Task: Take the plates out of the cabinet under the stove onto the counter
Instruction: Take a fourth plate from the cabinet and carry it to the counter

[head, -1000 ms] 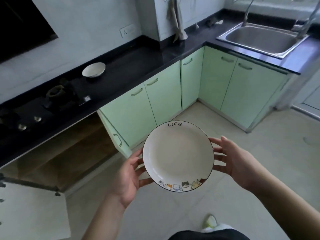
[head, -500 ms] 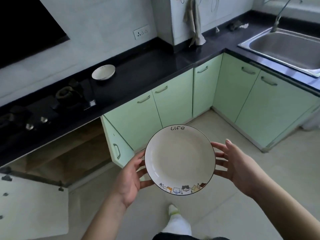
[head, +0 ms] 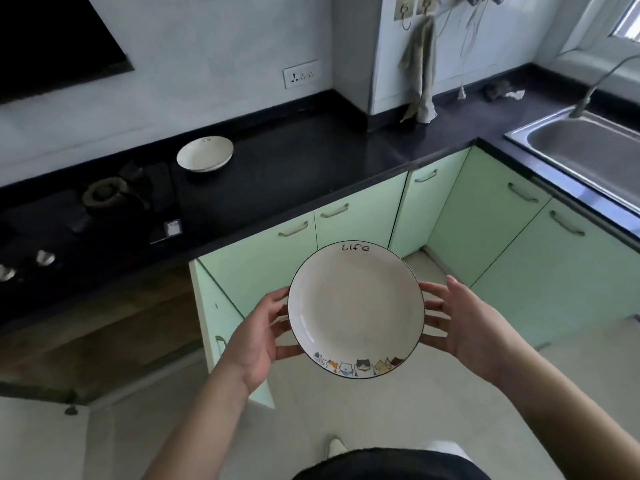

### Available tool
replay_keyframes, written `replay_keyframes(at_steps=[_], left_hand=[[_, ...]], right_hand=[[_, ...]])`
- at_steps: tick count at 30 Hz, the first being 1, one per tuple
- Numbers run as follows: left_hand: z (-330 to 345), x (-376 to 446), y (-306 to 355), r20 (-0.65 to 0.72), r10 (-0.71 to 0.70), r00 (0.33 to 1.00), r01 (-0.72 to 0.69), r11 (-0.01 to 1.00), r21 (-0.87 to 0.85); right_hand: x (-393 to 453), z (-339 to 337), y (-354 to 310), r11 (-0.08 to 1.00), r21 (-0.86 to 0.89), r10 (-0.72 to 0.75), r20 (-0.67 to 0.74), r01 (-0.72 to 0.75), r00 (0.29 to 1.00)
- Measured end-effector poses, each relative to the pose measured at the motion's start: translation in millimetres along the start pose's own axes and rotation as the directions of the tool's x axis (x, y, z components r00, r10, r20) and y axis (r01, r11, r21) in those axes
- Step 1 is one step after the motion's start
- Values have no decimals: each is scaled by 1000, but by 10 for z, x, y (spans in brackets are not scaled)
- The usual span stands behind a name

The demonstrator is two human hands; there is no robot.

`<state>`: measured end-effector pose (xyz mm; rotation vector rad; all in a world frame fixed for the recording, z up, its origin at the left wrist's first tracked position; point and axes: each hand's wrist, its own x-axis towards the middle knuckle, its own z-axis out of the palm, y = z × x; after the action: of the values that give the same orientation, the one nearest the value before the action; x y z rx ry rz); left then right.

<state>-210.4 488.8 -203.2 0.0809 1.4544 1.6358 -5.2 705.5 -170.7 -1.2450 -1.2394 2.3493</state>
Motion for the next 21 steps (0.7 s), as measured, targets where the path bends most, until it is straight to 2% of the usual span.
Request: replay_keyframes(at_steps=[6, 14, 21], left_hand=[[94, 573, 244, -34, -15, 999, 16, 999, 47], [277, 1491, 616, -89, -13, 996, 22, 994, 106], [385, 2074, 1146, -183, 4, 983, 11, 997, 80]], right_hand=[[515, 29, -232, 999, 48, 8, -43, -6, 999], [1536, 65, -718, 1000, 3, -15, -88, 15, 996], [2421, 270, -1329, 998, -53, 38, 2, -38, 999]])
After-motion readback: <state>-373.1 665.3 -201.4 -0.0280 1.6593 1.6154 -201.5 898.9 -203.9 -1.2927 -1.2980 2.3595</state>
